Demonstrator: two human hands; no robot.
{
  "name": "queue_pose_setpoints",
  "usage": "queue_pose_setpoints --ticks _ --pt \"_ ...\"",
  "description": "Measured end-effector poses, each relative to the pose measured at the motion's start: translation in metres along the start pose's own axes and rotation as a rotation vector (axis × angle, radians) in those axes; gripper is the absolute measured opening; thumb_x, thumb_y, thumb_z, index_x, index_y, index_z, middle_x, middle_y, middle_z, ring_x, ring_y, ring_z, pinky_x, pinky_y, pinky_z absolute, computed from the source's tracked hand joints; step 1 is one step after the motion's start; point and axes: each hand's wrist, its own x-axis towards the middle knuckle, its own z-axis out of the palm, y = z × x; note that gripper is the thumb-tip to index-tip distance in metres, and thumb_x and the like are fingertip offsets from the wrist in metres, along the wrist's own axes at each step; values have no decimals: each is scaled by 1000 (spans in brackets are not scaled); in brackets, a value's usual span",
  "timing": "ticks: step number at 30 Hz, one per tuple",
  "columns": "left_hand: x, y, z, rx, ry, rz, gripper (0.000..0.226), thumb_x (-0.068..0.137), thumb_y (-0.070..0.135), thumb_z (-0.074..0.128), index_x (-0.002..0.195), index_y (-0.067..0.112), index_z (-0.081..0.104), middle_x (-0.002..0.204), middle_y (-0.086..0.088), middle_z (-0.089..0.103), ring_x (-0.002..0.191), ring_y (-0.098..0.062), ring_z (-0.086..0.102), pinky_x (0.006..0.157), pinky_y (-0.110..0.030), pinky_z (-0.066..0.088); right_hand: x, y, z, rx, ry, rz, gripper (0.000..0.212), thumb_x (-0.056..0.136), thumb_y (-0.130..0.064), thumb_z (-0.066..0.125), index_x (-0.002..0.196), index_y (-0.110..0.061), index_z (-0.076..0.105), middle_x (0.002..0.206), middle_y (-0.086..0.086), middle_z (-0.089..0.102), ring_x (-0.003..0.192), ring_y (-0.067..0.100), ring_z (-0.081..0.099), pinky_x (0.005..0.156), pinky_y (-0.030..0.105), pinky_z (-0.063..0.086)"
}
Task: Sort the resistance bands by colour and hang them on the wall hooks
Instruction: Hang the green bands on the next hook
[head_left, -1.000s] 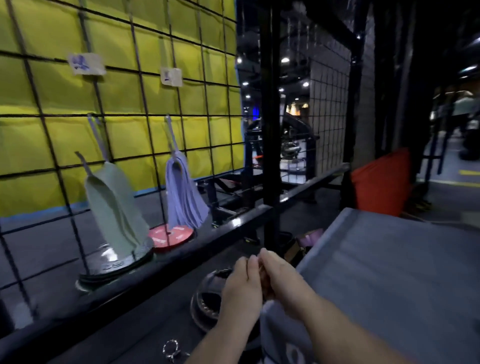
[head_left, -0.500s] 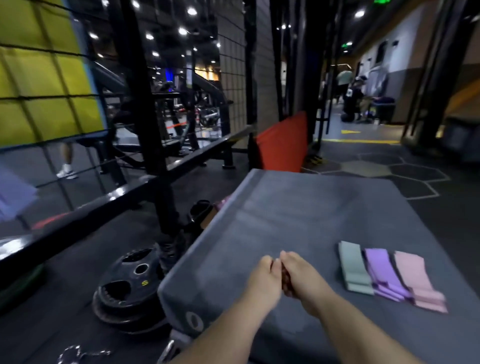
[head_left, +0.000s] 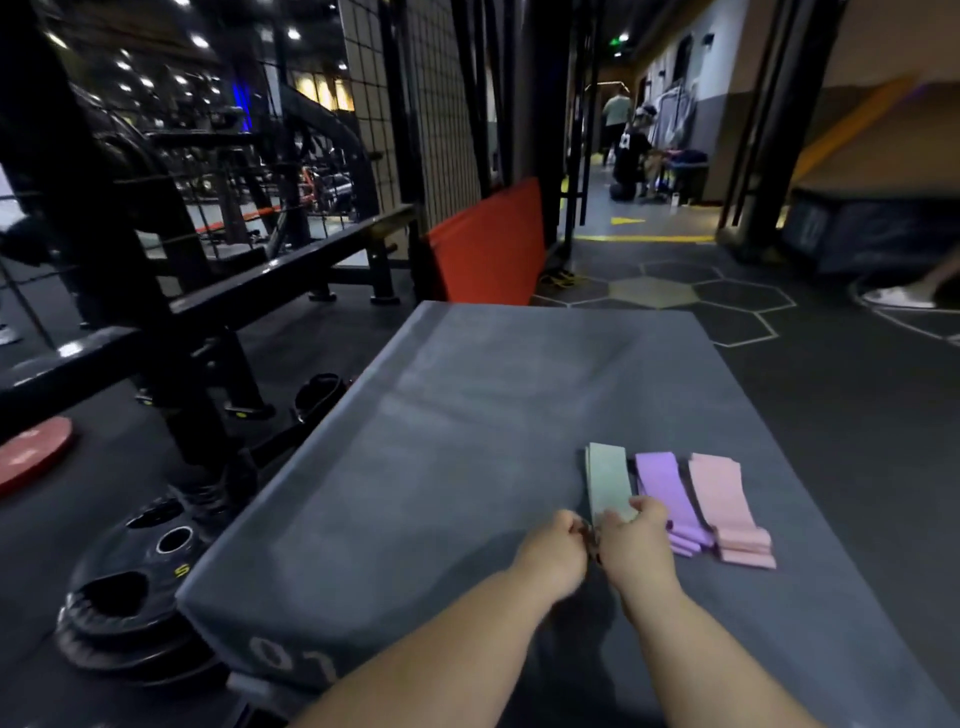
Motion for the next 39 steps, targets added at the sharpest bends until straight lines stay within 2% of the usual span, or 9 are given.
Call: queue_pose_setpoints --ticks 5,11,19,21,24,28,32,35,39 --pt "12 1 16 -69 -2 -17 30 97 25 42 122 21 57 129 -5 60 118 -23 55 102 -34 42 -2 -8 -17 -645 -209 -111 38 94 5 32 124 -3 53 126 11 61 114 28 59 96 33 36" --pt "17 1 17 -152 92 -74 29 95 27 44 122 22 53 123 -2 60 109 -23 57 94 -32 45 10 -10 -14 -820 -336 -123 36 97 -1 34 124 -9 56 128 7 60 118 27 56 83 31 36" --pt "18 4 7 -218 80 -142 37 96 28 47 132 20 43 127 -7 56 113 -27 53 91 -31 42 13 -1 -2 -502 -253 3 30 98 -6 37 117 -9 59 119 6 63 104 21 58 81 27 38" --pt "18 6 7 -233 47 -138 37 95 31 48 131 22 46 126 -6 57 112 -26 55 93 -32 45 20 5 2 -217 -170 77 28 96 -9 44 121 -5 55 117 14 60 89 19 57 72 21 40" --pt "25 1 12 -277 26 -151 26 91 35 54 115 25 58 115 -5 65 102 -25 62 91 -41 52 25 12 4 -196 -140 101 32 91 -13 52 121 -1 54 112 18 60 99 31 60 73 26 47" --pt "27 -8 10 -432 94 -203 4 86 29 58 88 28 56 102 -7 68 91 -25 65 80 -35 53 20 7 6 -257 -182 64 28 94 -14 48 117 -1 54 112 16 61 106 32 59 77 29 44" --pt "30 -22 6 -584 114 -237 33 68 34 56 94 15 65 95 -13 70 78 -27 64 68 -38 51 11 0 12 -367 -214 -36 24 96 -11 43 113 1 56 109 17 64 101 31 58 74 27 38" --pt "15 -22 -12 -765 126 -283 14 88 11 51 84 7 64 72 -7 62 60 -18 55 55 -28 44 0 -8 17 -321 -238 -73 22 95 -16 47 106 -3 61 103 14 66 89 26 55 80 30 42" --pt "9 -37 -27 -932 135 -345 26 92 4 47 72 16 58 47 5 50 48 -9 39 43 -18 37 -10 -16 28 -254 -280 -109 19 92 -24 56 101 -10 66 94 3 64 90 20 55 81 27 41"
